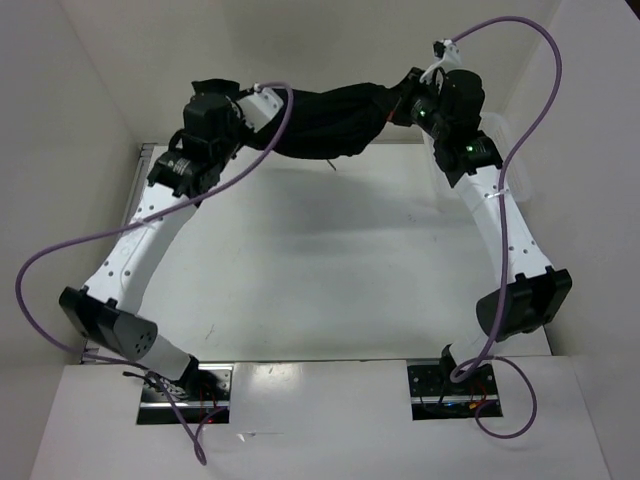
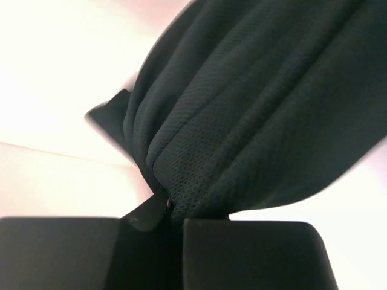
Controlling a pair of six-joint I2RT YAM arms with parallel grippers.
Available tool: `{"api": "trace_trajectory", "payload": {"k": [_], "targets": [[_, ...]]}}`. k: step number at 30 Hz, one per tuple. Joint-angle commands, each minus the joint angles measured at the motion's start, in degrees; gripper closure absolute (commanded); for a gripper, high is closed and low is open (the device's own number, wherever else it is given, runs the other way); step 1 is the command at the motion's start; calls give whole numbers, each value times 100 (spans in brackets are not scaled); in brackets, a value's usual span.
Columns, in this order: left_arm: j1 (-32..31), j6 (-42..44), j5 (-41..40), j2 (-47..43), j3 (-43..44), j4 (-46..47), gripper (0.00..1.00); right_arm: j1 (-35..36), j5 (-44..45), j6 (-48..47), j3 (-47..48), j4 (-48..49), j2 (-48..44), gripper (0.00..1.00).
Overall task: Fold and stack the shorts
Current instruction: Flatten the shorts out
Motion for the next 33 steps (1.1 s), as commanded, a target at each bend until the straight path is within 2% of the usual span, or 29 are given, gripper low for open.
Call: {"api": "trace_trajectory", "payload": {"k": [1, 3, 4, 5, 6, 7, 9, 10, 12, 13, 15, 17, 19, 21, 23, 24, 27, 30, 33], "targets": [[-194, 451, -420, -168, -1398, -185, 99, -25, -165, 28, -1043, 489, -400, 100], [-308, 451, -473, -397, -2052, -184, 99, -25, -296, 28, -1644, 543, -698, 100], [-361, 399, -404, -485, -2378, -262, 98, -25, -297, -111, -2256, 543, -778, 100], [-518, 346, -351, -633, -3034, -263, 95, 106, -297, -200, -2558, 543, -857, 100], [-616, 294, -255, -687, -3336, -472, 89, 177, -297, -296, -2848, 543, -988, 100], [-712, 215, 68, -688, -3609, -604, 83, 247, -192, -497, -3364, 465, -989, 100], [-1037, 92, 412, -758, -4240, -1035, 56, 458, -60, -639, -3833, 263, -1164, 100], [-1134, -13, 876, -810, -4357, -1219, 47, 511, -59, -762, -4253, 201, -1226, 100], [-1293, -75, 1379, -811, -4499, -1817, 37, 625, -130, -824, -4764, -52, -1488, 96], [-1293, -76, 1738, -872, -4499, -2097, 35, 626, -130, -824, -4915, -150, -1621, 95], [-1293, -277, 1742, -951, -4447, -2153, 32, 626, 114, -755, -5240, -484, -2128, 94], [-1241, -435, 1286, -1030, -4324, -2040, 24, 626, 265, -457, -5486, -660, -2491, 91], [-934, -690, 909, -891, -4245, -1707, 19, 626, 266, -28, -5671, -722, -2948, 87], [-505, -927, 907, -488, -4069, -1425, 17, 626, 169, 238, -5961, -661, -3212, 87], [39, -1129, 1309, -14, -3807, -1292, 14, 626, 283, 580, -6015, -661, -3265, 87], [43, -1252, 1459, 154, -3709, -1222, 14, 626, 336, 677, -6015, -661, -3266, 87], [910, -1771, 2004, 760, -3410, -897, 13, 626, 398, 1029, -6102, -609, -3266, 87], [1185, -1939, 2943, 982, -3085, -755, 13, 626, 459, 1302, -6392, -459, -3459, 87], [1080, -1808, 3709, 982, -2909, -816, 13, 626, 591, 1426, -6569, -406, -3626, 87]]}}
